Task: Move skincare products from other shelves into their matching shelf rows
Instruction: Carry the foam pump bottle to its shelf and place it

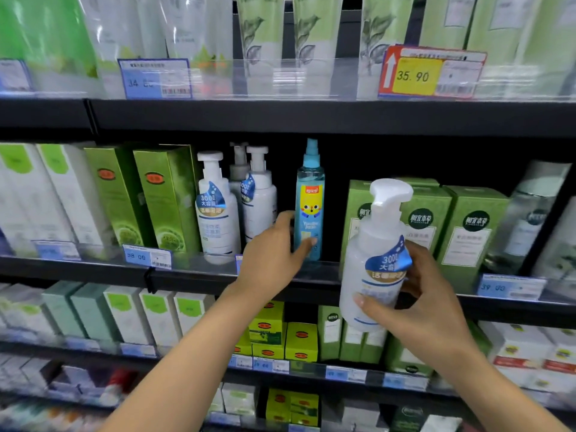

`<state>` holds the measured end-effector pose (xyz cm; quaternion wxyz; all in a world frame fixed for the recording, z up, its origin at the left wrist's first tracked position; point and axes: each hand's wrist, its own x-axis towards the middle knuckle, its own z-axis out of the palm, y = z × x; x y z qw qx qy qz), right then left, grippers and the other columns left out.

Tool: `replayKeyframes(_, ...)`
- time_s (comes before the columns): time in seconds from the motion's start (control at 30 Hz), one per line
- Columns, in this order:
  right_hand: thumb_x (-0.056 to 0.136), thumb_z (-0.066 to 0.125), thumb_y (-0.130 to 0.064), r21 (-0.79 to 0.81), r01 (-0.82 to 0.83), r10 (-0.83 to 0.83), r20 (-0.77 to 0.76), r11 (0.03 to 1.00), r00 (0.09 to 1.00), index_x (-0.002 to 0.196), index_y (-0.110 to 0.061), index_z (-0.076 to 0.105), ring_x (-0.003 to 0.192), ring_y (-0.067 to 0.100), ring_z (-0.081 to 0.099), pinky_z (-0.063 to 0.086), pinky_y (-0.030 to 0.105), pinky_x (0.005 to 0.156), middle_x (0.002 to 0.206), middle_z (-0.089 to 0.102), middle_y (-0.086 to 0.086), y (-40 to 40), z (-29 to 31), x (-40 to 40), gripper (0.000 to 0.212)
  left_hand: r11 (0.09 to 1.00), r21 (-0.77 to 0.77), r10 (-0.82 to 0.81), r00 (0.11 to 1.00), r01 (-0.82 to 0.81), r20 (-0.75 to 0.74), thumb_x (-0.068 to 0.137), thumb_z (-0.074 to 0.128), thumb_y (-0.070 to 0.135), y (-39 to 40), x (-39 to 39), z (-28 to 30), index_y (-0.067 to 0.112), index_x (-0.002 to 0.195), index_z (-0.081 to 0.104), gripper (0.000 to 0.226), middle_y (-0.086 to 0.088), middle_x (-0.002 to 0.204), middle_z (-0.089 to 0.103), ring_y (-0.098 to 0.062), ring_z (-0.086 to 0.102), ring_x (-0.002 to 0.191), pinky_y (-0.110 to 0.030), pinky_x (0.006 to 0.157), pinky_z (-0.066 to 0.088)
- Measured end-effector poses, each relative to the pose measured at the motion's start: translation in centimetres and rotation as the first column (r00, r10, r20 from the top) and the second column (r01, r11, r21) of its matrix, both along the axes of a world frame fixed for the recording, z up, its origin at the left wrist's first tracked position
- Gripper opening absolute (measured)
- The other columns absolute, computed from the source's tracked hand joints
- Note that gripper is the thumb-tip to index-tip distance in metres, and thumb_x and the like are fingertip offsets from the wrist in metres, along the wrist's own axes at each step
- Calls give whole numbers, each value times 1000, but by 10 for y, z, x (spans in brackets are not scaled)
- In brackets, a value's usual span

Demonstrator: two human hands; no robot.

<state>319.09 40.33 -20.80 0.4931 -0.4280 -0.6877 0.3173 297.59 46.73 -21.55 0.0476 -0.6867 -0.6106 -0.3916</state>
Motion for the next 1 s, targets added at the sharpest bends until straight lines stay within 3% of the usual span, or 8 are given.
replayKeyframes(0.17,60,84,-28,-7,19,-19,5,1000,1000,103,-60,42,94,-12,56,44,17,77,104,58,-38,3,2,1,68,1000,14,-4,995,6,-100,92,49,53,-4,4,-2,24,141,37,58,3,118,64,-18,65,90,-30,66,50)
replayKeyframes(0.27,59,84,-26,5,16,-16,2,1000,1000,107,-53,46,95,-8,58,46,19,79,105,60,-33,5,6,-6,66,996,84,-15,991,26,-133,91,48,55,-18,-14,-5,20,138,46,59,-1,119,64,-20,62,99,-33,76,51)
replayKeyframes(0.37,61,84,-18,13,-19,19,-24,1000,1000,107,-48,47,94,-8,60,48,9,71,101,62,-33,8,11,-20,66,980,198,16,979,25,-204,90,49,48,-33,-47,-11,18,123,59,47,1,106,67,-21,62,96,-31,76,50)
replayKeyframes(0.5,63,84,-19,47,-37,39,-30,998,999,107,-52,44,94,-14,57,44,0,70,100,59,-37,13,21,-51,68,957,289,91,948,1,-304,89,54,36,-50,-96,-20,12,114,63,36,-2,102,66,-24,60,93,-34,78,47)
replayKeyframes(0.67,64,83,-19,105,-38,47,-83,994,995,120,-39,44,101,-3,60,49,16,85,107,62,-26,20,23,-95,71,939,336,75,908,75,-412,89,55,29,-58,-141,-29,7,104,67,29,-5,98,65,-25,58,90,-35,79,46)
replayKeyframes(1.0,70,81,-11,148,19,-8,-76,989,997,126,-29,42,94,-15,56,42,1,72,103,59,-28,40,29,-143,70,943,300,-20,926,143,-378,86,63,24,-57,-155,-53,10,121,61,37,-5,118,58,-25,54,109,-36,97,41)
